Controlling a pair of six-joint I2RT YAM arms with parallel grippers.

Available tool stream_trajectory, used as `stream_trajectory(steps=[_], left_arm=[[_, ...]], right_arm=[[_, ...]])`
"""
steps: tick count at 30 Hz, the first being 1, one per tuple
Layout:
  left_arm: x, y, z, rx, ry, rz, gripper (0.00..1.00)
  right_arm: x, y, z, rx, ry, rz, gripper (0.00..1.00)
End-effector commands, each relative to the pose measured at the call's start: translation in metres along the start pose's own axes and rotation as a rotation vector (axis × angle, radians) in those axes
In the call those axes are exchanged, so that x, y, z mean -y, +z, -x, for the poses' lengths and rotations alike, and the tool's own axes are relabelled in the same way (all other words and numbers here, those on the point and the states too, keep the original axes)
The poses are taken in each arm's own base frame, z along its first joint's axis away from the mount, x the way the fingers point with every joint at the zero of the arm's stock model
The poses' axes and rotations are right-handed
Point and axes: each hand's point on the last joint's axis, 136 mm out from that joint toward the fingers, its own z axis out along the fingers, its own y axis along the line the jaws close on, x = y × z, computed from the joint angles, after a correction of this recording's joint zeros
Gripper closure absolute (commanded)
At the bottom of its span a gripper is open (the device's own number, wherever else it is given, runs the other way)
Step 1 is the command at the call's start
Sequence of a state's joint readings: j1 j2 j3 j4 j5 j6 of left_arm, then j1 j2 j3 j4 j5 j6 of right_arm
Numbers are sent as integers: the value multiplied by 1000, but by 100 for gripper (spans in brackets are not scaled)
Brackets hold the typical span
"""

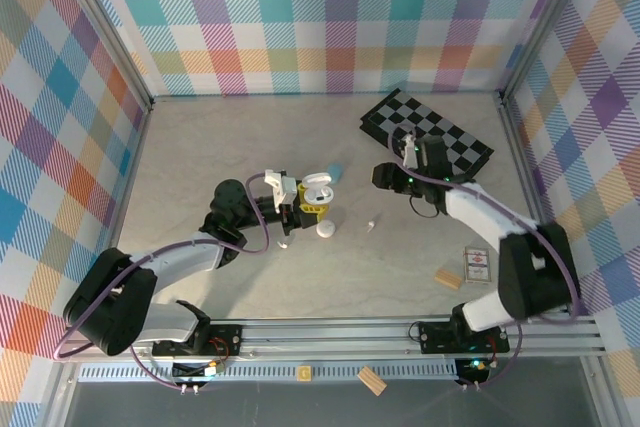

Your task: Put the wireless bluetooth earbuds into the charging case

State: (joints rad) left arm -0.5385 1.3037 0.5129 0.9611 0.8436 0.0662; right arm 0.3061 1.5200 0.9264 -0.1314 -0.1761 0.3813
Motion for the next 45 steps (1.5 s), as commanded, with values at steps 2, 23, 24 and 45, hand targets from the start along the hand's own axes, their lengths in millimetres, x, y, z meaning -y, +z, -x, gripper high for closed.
stream_trajectory(steps=[2,23,24,45], left_arm=[[1,-6,3,-5,39,12,74],[6,-12,2,-28,46,21,74],[6,-12,1,-28,45,21,74],[8,-14,1,-32,44,24,74]], right_arm=[[32,31,1,-103,68,-176,39],[30,103,-12,-256,-91,-44,43],[27,103,-13,-267,-101,-26,44],[28,58,10,-71,125,-119,40]])
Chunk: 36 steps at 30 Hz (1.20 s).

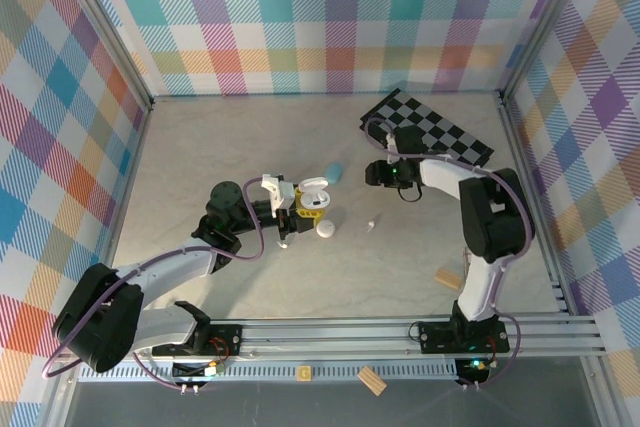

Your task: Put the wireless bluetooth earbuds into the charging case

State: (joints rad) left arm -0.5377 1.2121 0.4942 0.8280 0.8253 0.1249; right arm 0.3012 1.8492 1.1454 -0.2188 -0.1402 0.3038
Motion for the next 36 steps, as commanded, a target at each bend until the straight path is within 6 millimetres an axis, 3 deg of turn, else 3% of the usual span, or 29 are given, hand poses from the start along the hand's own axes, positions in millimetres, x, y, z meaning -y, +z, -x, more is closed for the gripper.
stream_trajectory(steps=[1,6,18,36], left_arm=[[1,-4,2,7,30,5,74],[1,-4,4,9,34,4,74],[0,-4,5,5,34,8,74],[-2,-5,5,-10,37,21,74]], right_arm=[[-3,-13,9,82,193,6,40],[-8,-7,-8,37,334,72,42],[-11,16,-17,-46,372,98,46],[-7,35,12,-41,313,97,54]])
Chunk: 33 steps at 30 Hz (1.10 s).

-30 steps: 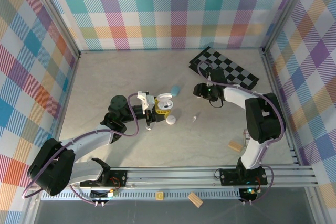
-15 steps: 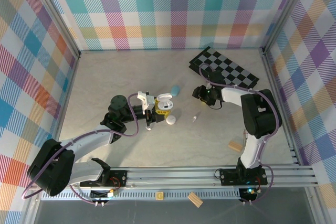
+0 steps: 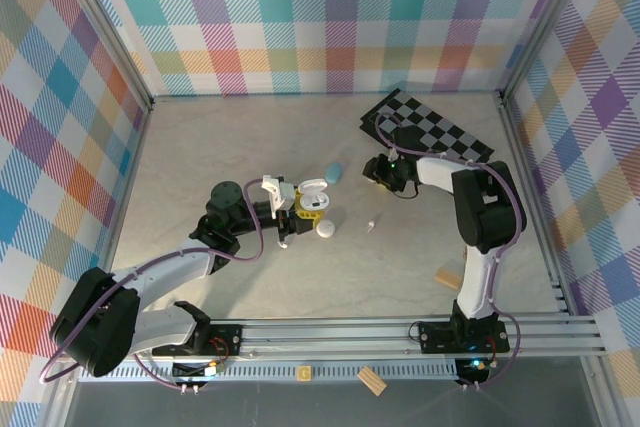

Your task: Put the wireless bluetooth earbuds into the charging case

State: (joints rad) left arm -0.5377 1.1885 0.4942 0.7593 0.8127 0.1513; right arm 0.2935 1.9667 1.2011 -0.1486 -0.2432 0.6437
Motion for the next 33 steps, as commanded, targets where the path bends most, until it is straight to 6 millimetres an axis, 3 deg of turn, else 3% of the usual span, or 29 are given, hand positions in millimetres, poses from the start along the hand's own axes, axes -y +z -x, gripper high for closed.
stream_trajectory(steps=[1,14,24,33], left_arm=[[-2,-3,10,20,42,9,74],[-3,-2,10,15,47,10,74],[-2,-2,10,12,51,9,74],[-2,-3,9,10,50,11,74]], right_arm=[[-1,6,9,-5,-34,10,54],[0,20,17,-40,-36,44,65],[8,28,6,-89,-46,31,78],[3,21,1,-96,-91,40,77]])
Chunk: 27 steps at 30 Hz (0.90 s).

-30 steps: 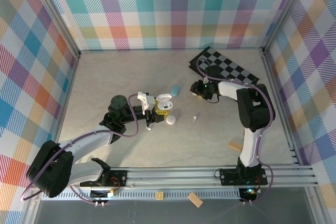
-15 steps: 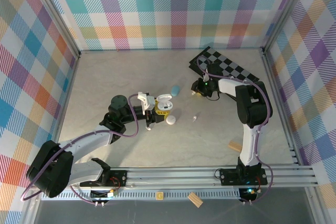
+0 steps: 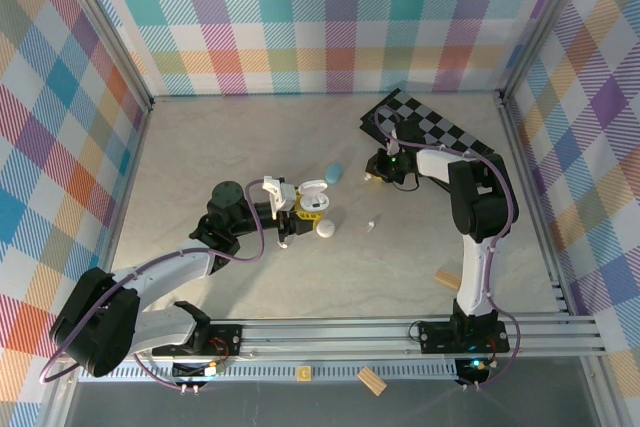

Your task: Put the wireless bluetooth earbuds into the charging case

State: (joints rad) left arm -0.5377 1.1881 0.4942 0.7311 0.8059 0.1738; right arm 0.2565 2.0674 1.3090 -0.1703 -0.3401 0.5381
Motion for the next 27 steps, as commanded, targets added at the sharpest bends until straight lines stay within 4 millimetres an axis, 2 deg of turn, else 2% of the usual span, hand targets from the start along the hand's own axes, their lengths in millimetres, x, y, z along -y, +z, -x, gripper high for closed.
stream_trajectory(steps=[1,5,14,21,27], left_arm=[[-1,-3,14,30,47,6,74],[-2,-3,14,30,46,7,74],[-1,-3,13,28,46,10,74],[-3,-2,12,27,46,11,74],[-3,-2,12,26,43,11,74]], right_arm=[[4,7,-17,-52,-23,-20,76],[4,7,-20,-60,-31,-21,72],[5,6,-32,-80,-81,-26,77],[7,4,-38,-91,-121,-52,72],[4,4,-44,-107,-150,-56,75]])
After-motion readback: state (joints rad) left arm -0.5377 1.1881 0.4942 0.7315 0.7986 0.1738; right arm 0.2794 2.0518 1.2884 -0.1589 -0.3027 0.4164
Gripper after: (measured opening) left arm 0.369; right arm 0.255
